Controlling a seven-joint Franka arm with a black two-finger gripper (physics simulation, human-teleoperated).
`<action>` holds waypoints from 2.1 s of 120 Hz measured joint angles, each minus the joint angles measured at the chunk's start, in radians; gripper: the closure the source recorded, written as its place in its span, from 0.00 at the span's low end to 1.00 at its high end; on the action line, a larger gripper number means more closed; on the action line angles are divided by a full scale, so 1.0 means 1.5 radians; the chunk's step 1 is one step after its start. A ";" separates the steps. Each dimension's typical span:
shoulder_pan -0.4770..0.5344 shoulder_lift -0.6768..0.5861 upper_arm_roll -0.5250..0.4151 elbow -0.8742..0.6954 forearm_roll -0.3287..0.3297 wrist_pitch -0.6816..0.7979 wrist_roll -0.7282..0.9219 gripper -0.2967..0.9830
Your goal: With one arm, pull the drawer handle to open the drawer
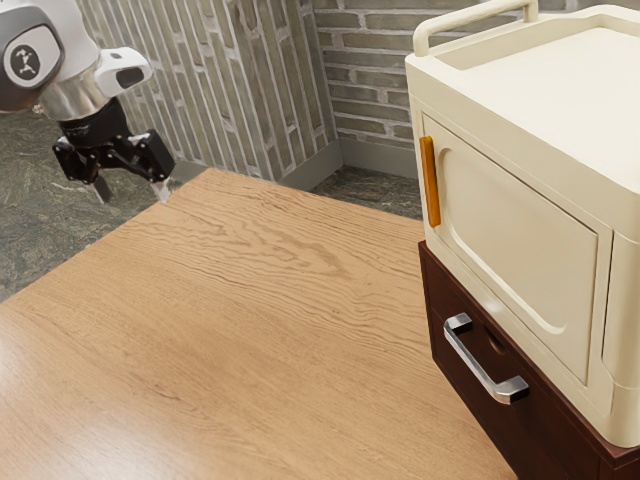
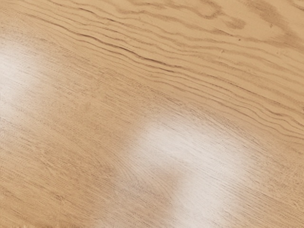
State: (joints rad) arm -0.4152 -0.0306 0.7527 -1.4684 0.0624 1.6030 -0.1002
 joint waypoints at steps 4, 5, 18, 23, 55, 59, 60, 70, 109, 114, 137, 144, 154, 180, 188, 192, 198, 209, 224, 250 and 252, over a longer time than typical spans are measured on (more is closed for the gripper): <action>0.005 0.000 0.000 0.000 0.000 0.000 -0.003 0.23; 0.006 0.000 0.000 0.000 0.000 0.001 -0.004 0.23; -0.013 0.000 0.002 0.000 -0.005 0.002 -0.013 0.23; -0.034 -0.001 0.008 0.001 -0.008 0.002 -0.016 0.23; -0.086 -0.044 -0.049 0.154 -0.114 -0.152 -0.128 0.23; -0.091 -0.052 -0.053 0.144 -0.131 -0.171 -0.151 0.23; -0.092 -0.055 -0.054 0.140 -0.135 -0.175 -0.157 0.23; -0.085 -0.072 -0.064 0.108 -0.163 -0.208 -0.216 0.23; -0.040 -0.210 -0.192 -0.194 -0.224 -0.092 -0.378 0.23; 0.040 -0.228 -0.280 -0.264 -0.233 -0.029 -0.390 0.23; 0.201 -0.270 -0.490 -0.393 -0.251 0.213 -0.441 0.24; 0.205 -0.271 -0.503 -0.405 -0.256 0.260 -0.453 0.24; 0.206 -0.271 -0.521 -0.441 -0.269 0.320 -0.471 0.25; 0.206 -0.280 -0.563 -0.479 -0.316 0.406 -0.526 0.32; 0.207 -0.280 -0.570 -0.484 -0.321 0.415 -0.553 0.35; 0.207 -0.280 -0.573 -0.485 -0.322 0.419 -0.566 0.36; 0.207 -0.279 -0.575 -0.486 -0.324 0.424 -0.584 0.37; 0.207 -0.272 -0.584 -0.488 -0.325 0.438 -0.612 0.38; 0.207 -0.239 -0.604 -0.488 -0.325 0.471 -0.644 0.39; 0.207 -0.206 -0.638 -0.485 -0.323 0.543 -0.681 0.46; 0.207 -0.204 -0.641 -0.485 -0.323 0.547 -0.683 0.47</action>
State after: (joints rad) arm -0.1045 -0.3368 -0.2081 -2.1965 -0.4223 2.4238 -1.1251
